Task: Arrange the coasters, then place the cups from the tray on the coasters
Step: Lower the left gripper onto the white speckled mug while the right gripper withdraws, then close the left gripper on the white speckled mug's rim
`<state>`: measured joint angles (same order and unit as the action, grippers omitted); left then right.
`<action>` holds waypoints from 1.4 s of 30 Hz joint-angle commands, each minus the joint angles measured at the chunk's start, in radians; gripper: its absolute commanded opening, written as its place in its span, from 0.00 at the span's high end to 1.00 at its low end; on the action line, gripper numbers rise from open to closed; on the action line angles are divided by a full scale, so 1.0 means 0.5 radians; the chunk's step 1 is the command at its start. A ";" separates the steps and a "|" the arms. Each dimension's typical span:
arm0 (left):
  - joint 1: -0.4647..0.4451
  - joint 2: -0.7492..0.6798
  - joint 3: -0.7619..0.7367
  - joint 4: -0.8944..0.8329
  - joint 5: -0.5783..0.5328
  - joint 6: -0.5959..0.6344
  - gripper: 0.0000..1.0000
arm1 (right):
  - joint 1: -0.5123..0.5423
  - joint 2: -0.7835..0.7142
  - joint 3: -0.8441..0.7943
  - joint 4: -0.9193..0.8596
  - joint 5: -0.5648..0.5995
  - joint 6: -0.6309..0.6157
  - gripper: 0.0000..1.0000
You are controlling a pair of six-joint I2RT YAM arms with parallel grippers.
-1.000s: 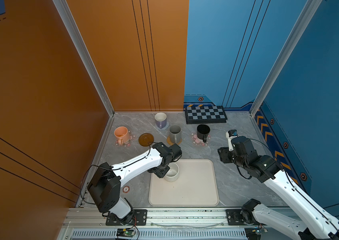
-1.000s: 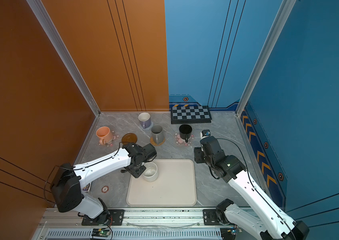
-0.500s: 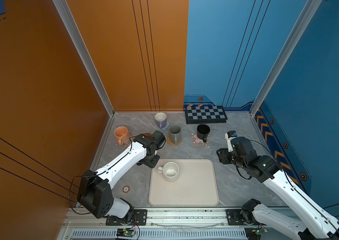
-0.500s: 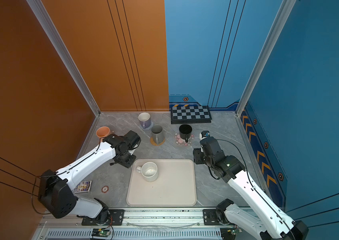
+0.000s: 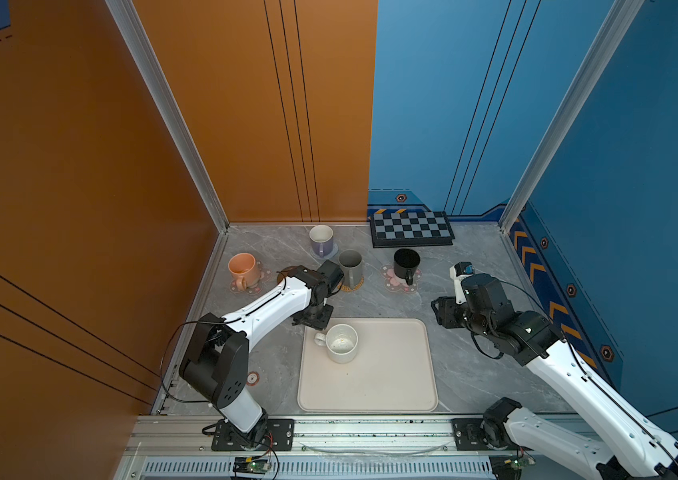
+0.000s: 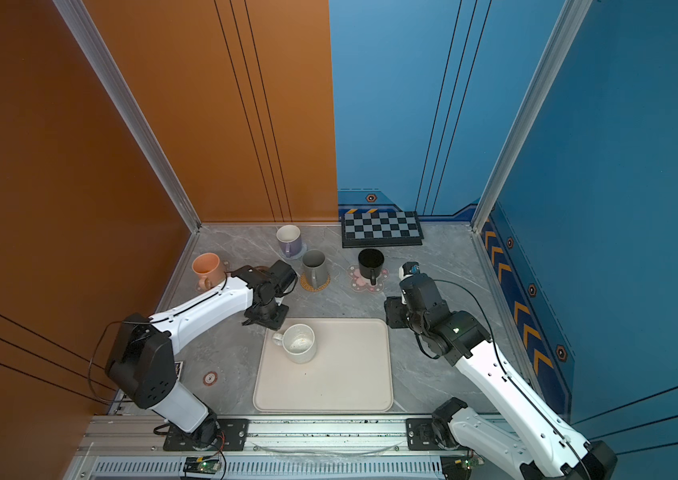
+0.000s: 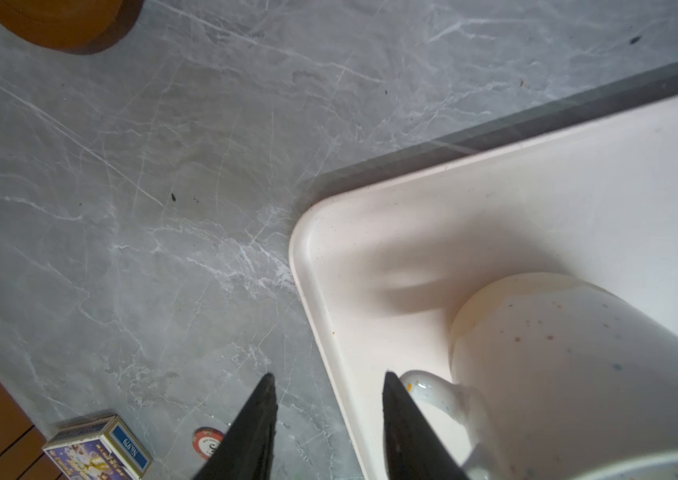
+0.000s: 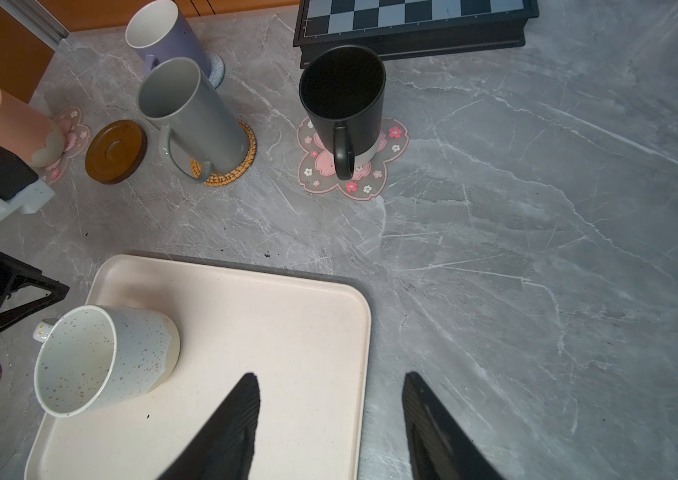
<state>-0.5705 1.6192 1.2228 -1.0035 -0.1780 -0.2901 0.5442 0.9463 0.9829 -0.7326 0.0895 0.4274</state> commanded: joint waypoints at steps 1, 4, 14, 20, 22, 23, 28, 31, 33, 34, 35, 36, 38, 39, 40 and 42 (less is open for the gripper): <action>-0.076 -0.103 -0.089 -0.006 0.085 -0.158 0.57 | 0.013 -0.005 -0.008 0.011 -0.026 0.029 0.42; -0.171 -0.154 -0.156 -0.011 0.113 -0.249 0.57 | 0.016 -0.007 -0.014 0.015 -0.034 0.021 0.42; -0.493 -0.301 -0.337 -0.028 0.184 -0.673 0.56 | 0.027 -0.024 -0.050 0.031 -0.071 0.022 0.42; -0.583 -0.519 -0.439 -0.038 0.256 -0.827 0.57 | 0.042 -0.023 -0.057 0.044 -0.075 0.033 0.42; -0.598 -0.658 -0.436 -0.126 0.221 -0.864 0.57 | 0.051 -0.027 -0.055 0.042 -0.077 0.034 0.42; -0.603 -0.736 -0.430 -0.187 0.193 -0.886 0.57 | 0.055 -0.030 -0.052 0.042 -0.079 0.038 0.42; -0.700 -0.984 -0.423 -0.297 0.224 -0.873 0.56 | 0.089 -0.025 -0.045 0.051 -0.079 0.056 0.42; -0.895 -0.932 -0.400 -0.300 0.110 -0.748 0.57 | 0.117 -0.015 -0.039 0.055 -0.071 0.059 0.42; -1.053 -0.853 -0.399 -0.284 -0.036 -0.702 0.57 | 0.121 -0.017 -0.036 0.045 -0.054 0.064 0.42; -1.096 -0.807 -0.399 -0.257 -0.051 -0.662 0.57 | 0.125 -0.021 -0.030 0.039 -0.050 0.065 0.42; -1.119 -0.761 -0.399 -0.242 -0.050 -0.624 0.56 | 0.126 -0.027 -0.024 0.036 -0.047 0.065 0.42; -1.124 -0.712 -0.398 -0.245 -0.068 -0.596 0.56 | 0.127 -0.032 -0.021 0.034 -0.047 0.068 0.42; -1.126 -0.620 -0.398 -0.244 -0.119 -0.545 0.55 | 0.127 -0.042 -0.018 0.037 -0.047 0.080 0.42; -1.120 -0.582 -0.397 -0.240 -0.134 -0.527 0.54 | 0.127 -0.045 -0.015 0.035 -0.050 0.084 0.42; -1.107 -0.563 -0.409 -0.224 -0.136 -0.499 0.53 | 0.126 -0.047 -0.017 0.034 -0.055 0.087 0.42; -1.081 -0.544 -0.434 -0.190 -0.132 -0.449 0.52 | 0.130 -0.048 -0.021 0.033 -0.056 0.092 0.42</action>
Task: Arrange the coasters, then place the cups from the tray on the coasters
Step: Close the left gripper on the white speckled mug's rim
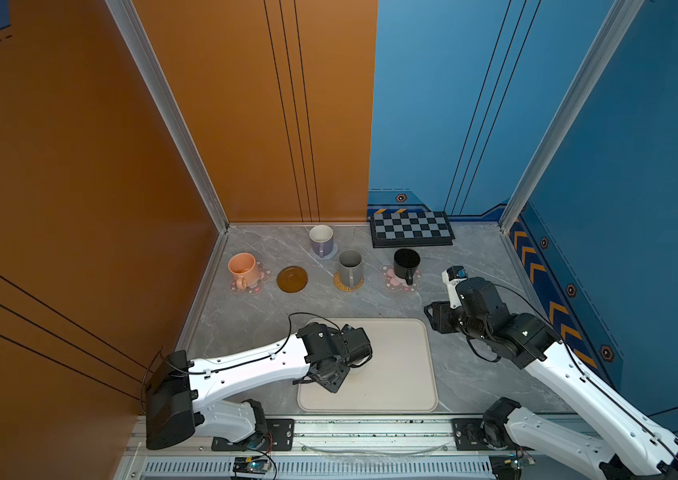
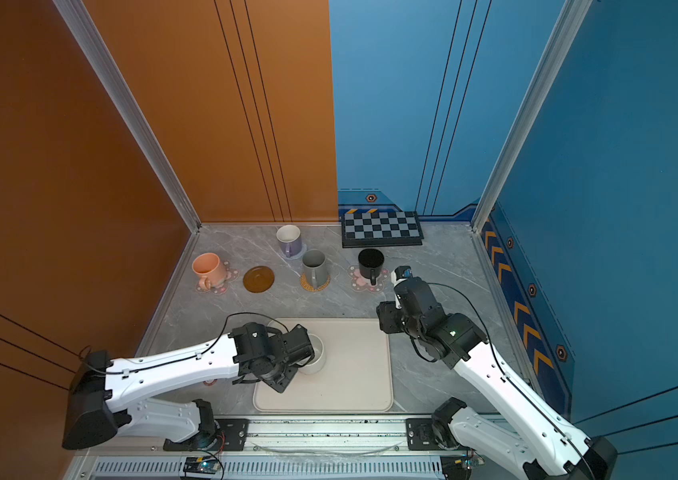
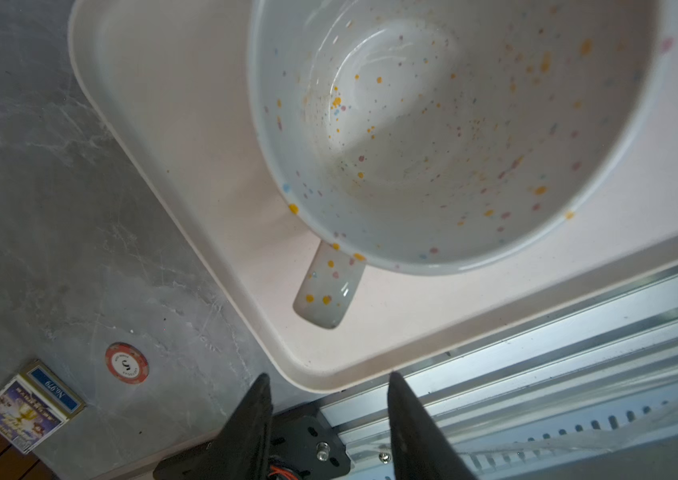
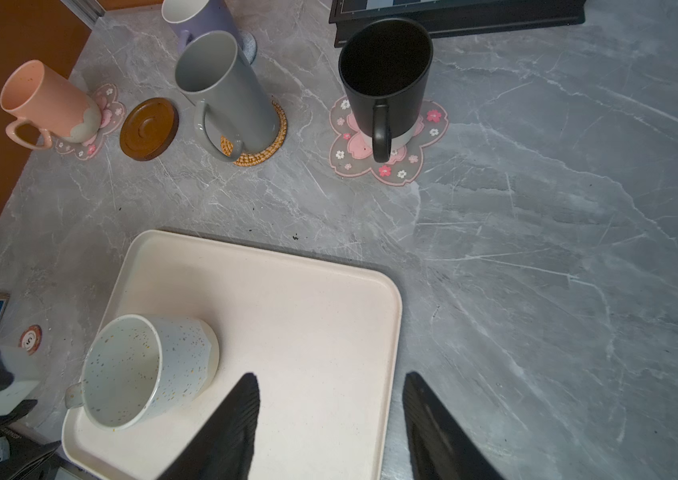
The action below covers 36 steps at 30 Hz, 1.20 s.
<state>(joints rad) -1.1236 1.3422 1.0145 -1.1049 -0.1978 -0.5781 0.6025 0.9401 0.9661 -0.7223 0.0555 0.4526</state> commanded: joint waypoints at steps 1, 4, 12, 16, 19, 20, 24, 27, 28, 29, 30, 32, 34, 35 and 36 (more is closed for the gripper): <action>0.040 0.004 -0.032 0.044 -0.089 0.160 0.51 | 0.012 -0.035 0.012 0.012 0.006 0.043 0.42; 0.088 -0.056 -0.080 0.198 -0.037 0.306 0.46 | 0.014 -0.020 0.007 0.013 0.008 0.040 0.42; 0.277 -0.112 -0.210 0.434 0.188 0.516 0.46 | 0.016 -0.006 0.001 0.012 0.021 0.038 0.42; 0.302 -0.075 -0.277 0.582 0.315 0.552 0.52 | 0.011 0.011 0.004 0.013 0.033 0.030 0.42; 0.303 -0.044 -0.282 0.655 0.347 0.555 0.55 | 0.013 0.031 0.013 0.012 0.035 0.027 0.42; 0.304 -0.035 -0.275 0.674 0.357 0.560 0.56 | 0.011 0.034 0.014 0.013 0.038 0.027 0.42; 0.303 0.002 -0.248 0.712 0.398 0.594 0.61 | 0.011 0.040 0.011 0.014 0.045 0.027 0.42; 0.308 0.059 -0.240 0.713 0.396 0.591 0.66 | 0.010 0.031 -0.004 0.010 0.045 0.030 0.42; 0.303 0.080 -0.245 0.713 0.391 0.579 0.68 | 0.009 0.028 -0.010 0.010 0.048 0.033 0.42; 0.302 0.098 -0.252 0.713 0.380 0.561 0.69 | 0.009 0.020 -0.014 0.008 0.051 0.033 0.42; 0.302 0.108 -0.259 0.713 0.363 0.545 0.72 | 0.007 0.014 -0.016 0.006 0.053 0.031 0.42; 0.300 0.121 -0.277 0.715 0.324 0.514 0.84 | 0.006 0.007 -0.019 0.000 0.060 0.030 0.42; 0.299 0.111 -0.291 0.716 0.267 0.503 1.00 | -0.005 0.008 -0.018 -0.003 0.061 0.026 0.42; 0.301 0.098 -0.295 0.713 0.252 0.502 1.00 | -0.007 0.009 -0.017 -0.003 0.061 0.022 0.42; 0.301 0.083 -0.299 0.713 0.244 0.500 1.00 | -0.013 0.015 -0.013 -0.002 0.055 0.017 0.42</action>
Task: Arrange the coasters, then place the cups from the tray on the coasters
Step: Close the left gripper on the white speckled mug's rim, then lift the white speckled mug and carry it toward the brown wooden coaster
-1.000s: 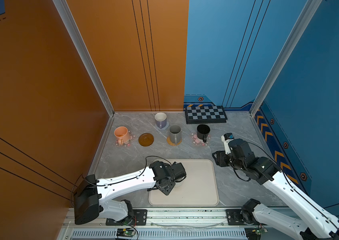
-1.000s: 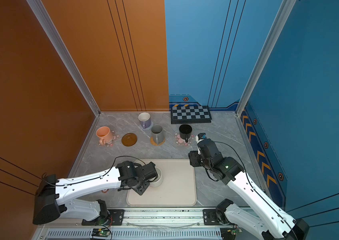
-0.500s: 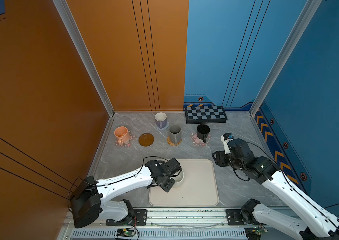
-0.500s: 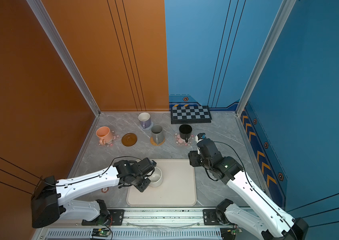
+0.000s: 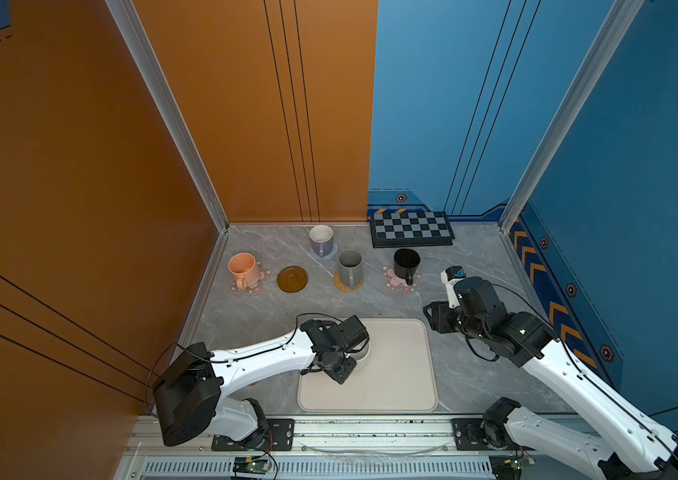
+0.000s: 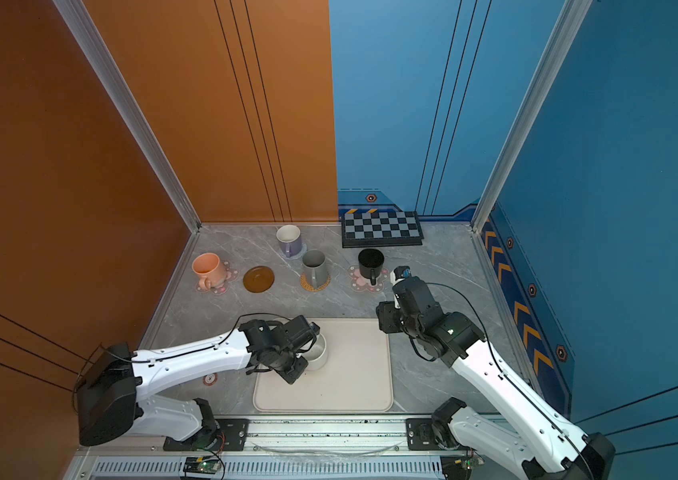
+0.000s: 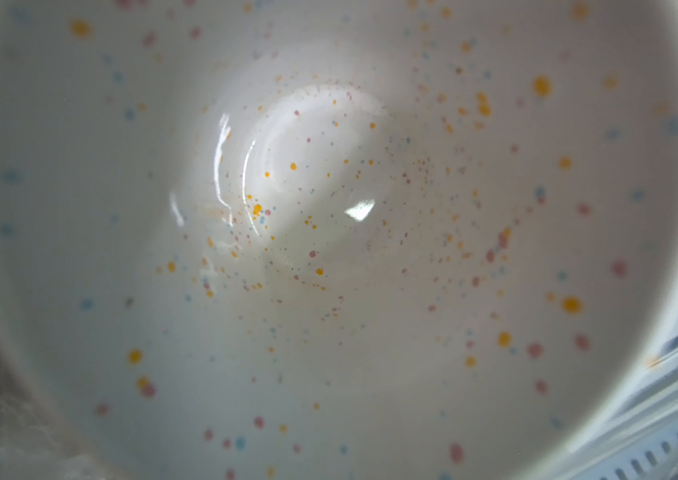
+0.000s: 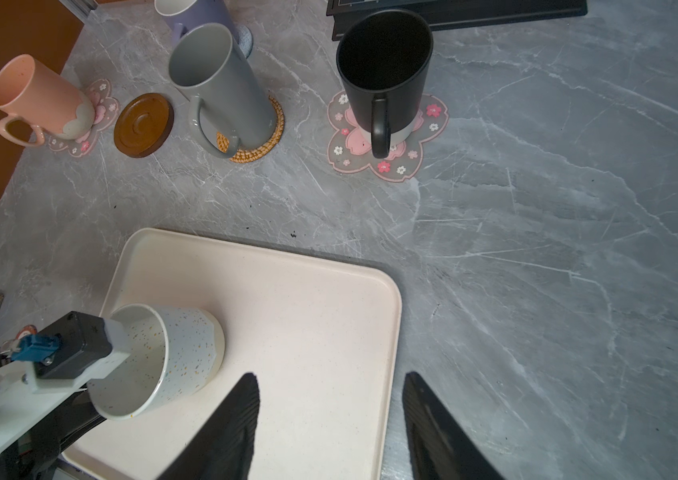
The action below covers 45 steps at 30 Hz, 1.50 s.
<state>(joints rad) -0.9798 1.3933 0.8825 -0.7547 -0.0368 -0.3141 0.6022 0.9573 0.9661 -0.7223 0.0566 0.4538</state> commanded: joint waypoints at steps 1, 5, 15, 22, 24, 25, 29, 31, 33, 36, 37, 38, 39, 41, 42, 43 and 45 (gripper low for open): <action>0.015 -0.039 -0.030 0.012 -0.082 -0.031 1.00 | -0.015 -0.011 -0.006 -0.001 0.050 0.005 0.42; 0.030 -0.130 0.034 -0.034 -0.087 -0.055 1.00 | -0.038 0.032 0.025 -0.002 0.058 -0.037 0.42; 0.483 -0.323 0.395 -0.172 -0.095 -0.100 1.00 | -0.214 0.144 0.099 0.000 0.014 -0.158 0.42; 0.848 -0.209 0.636 -0.392 -0.193 -0.036 1.00 | -0.307 0.213 0.130 0.015 -0.018 -0.202 0.42; 0.919 -0.161 0.697 -0.423 -0.232 -0.032 1.00 | -0.334 0.224 0.145 0.018 -0.017 -0.211 0.42; 0.954 -0.139 0.723 -0.427 -0.242 -0.025 1.00 | -0.348 0.230 0.152 0.022 -0.012 -0.216 0.42; 1.069 -0.062 0.825 -0.441 -0.279 -0.004 1.00 | -0.404 0.244 0.178 0.026 -0.019 -0.237 0.41; 1.138 -0.008 0.879 -0.457 -0.271 0.016 1.00 | -0.430 0.254 0.191 0.024 -0.023 -0.241 0.41; 1.200 0.042 0.927 -0.471 -0.272 0.040 1.00 | -0.447 0.265 0.202 0.027 -0.020 -0.238 0.41; 1.310 0.130 0.993 -0.476 -0.240 0.097 1.00 | -0.475 0.278 0.221 0.025 -0.005 -0.227 0.41; 1.345 0.161 1.013 -0.475 -0.238 0.126 1.00 | -0.485 0.283 0.227 0.025 -0.006 -0.226 0.41; 1.368 0.191 1.034 -0.475 -0.238 0.155 1.00 | -0.492 0.286 0.236 0.027 -0.012 -0.229 0.40; 1.394 0.224 1.057 -0.474 -0.248 0.183 1.00 | -0.498 0.288 0.246 0.033 -0.024 -0.230 0.39; 1.441 0.291 1.110 -0.474 -0.255 0.219 1.00 | -0.503 0.297 0.268 0.061 -0.036 -0.229 0.39; 1.462 0.332 1.134 -0.472 -0.252 0.228 1.00 | -0.509 0.306 0.284 0.077 -0.034 -0.229 0.39; 1.486 0.375 1.161 -0.470 -0.238 0.235 1.00 | -0.516 0.324 0.308 0.083 -0.022 -0.227 0.38; 1.519 0.462 1.216 -0.467 -0.228 0.239 1.00 | -0.526 0.377 0.368 0.082 -0.005 -0.226 0.38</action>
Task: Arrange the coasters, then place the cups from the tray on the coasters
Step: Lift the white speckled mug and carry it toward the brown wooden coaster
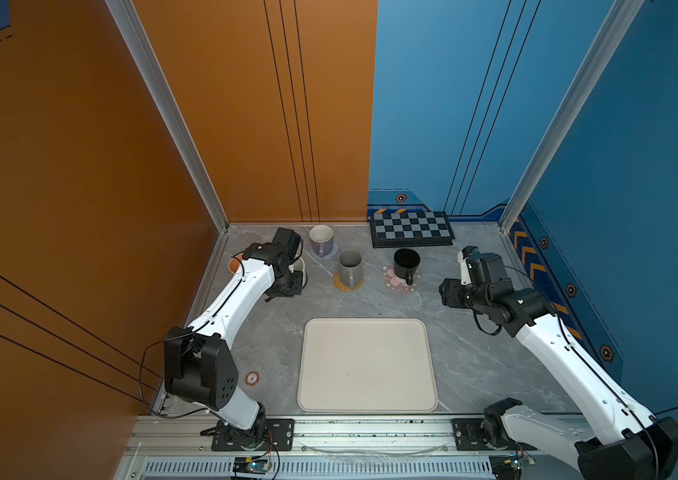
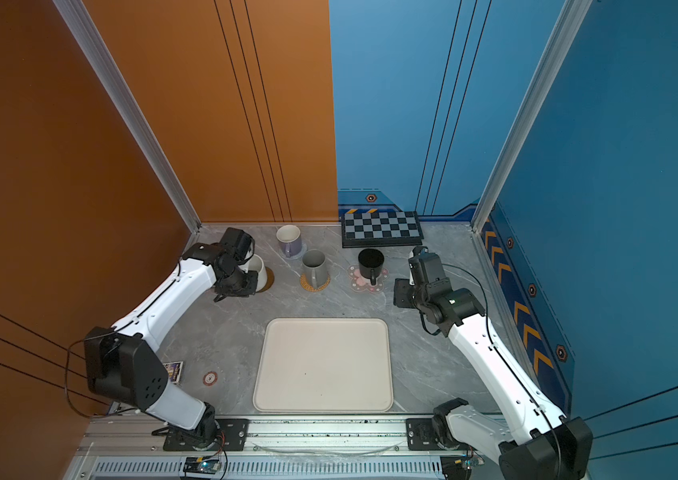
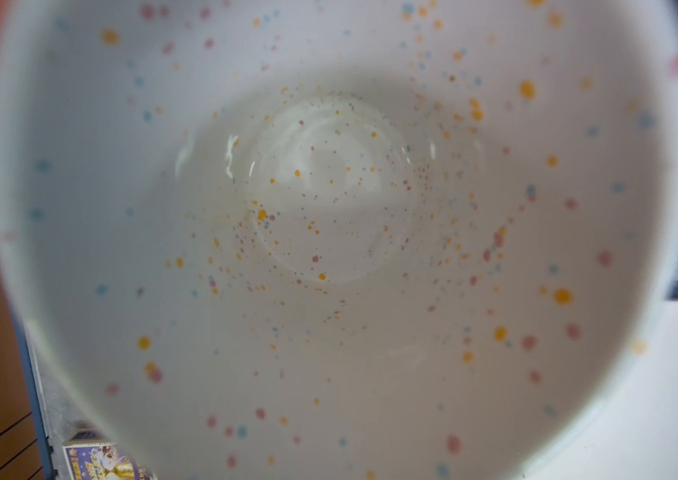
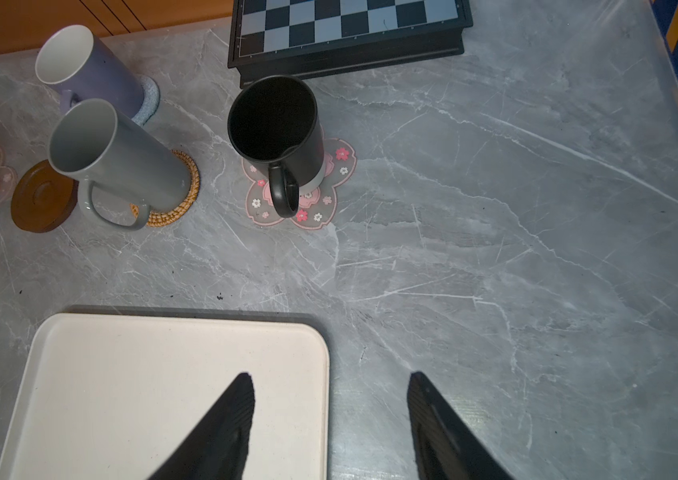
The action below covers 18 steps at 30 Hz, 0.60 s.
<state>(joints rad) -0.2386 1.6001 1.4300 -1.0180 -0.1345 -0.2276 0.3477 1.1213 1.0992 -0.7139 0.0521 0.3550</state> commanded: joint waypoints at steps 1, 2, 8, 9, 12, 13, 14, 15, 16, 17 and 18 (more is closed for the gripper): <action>0.058 0.099 0.152 0.057 -0.021 0.065 1.00 | -0.023 0.077 0.134 0.066 0.008 -0.029 0.38; 0.072 0.143 0.183 0.059 -0.012 0.065 1.00 | -0.030 0.103 0.156 0.071 0.010 -0.032 0.38; 0.157 0.394 0.358 0.085 0.073 0.085 1.00 | -0.058 0.231 0.266 0.108 -0.031 -0.032 0.38; 0.174 0.417 0.364 0.114 0.102 0.093 1.00 | -0.062 0.249 0.276 0.117 -0.031 -0.030 0.38; 0.214 0.453 0.349 0.236 0.195 0.114 1.00 | -0.069 0.294 0.291 0.139 -0.042 -0.032 0.38; 0.225 0.472 0.356 0.253 0.197 0.109 1.00 | -0.068 0.312 0.298 0.142 -0.049 -0.034 0.38; 0.227 0.487 0.364 0.261 0.190 0.104 1.00 | -0.071 0.326 0.299 0.143 -0.052 -0.036 0.38; 0.224 0.501 0.373 0.270 0.184 0.105 1.00 | -0.070 0.342 0.300 0.148 -0.049 -0.041 0.38; 0.224 0.517 0.374 0.283 0.185 0.113 1.00 | -0.070 0.357 0.300 0.151 -0.044 -0.044 0.38; 0.223 0.531 0.374 0.296 0.193 0.119 1.00 | -0.074 0.370 0.299 0.155 -0.035 -0.043 0.38; 0.218 0.546 0.376 0.305 0.203 0.130 1.00 | -0.077 0.383 0.298 0.161 -0.031 -0.043 0.38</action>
<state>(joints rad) -0.1287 1.8664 1.5703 -0.9314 -0.0620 -0.1852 0.3195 1.2968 1.2243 -0.6514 0.0441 0.3546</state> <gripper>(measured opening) 0.190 0.616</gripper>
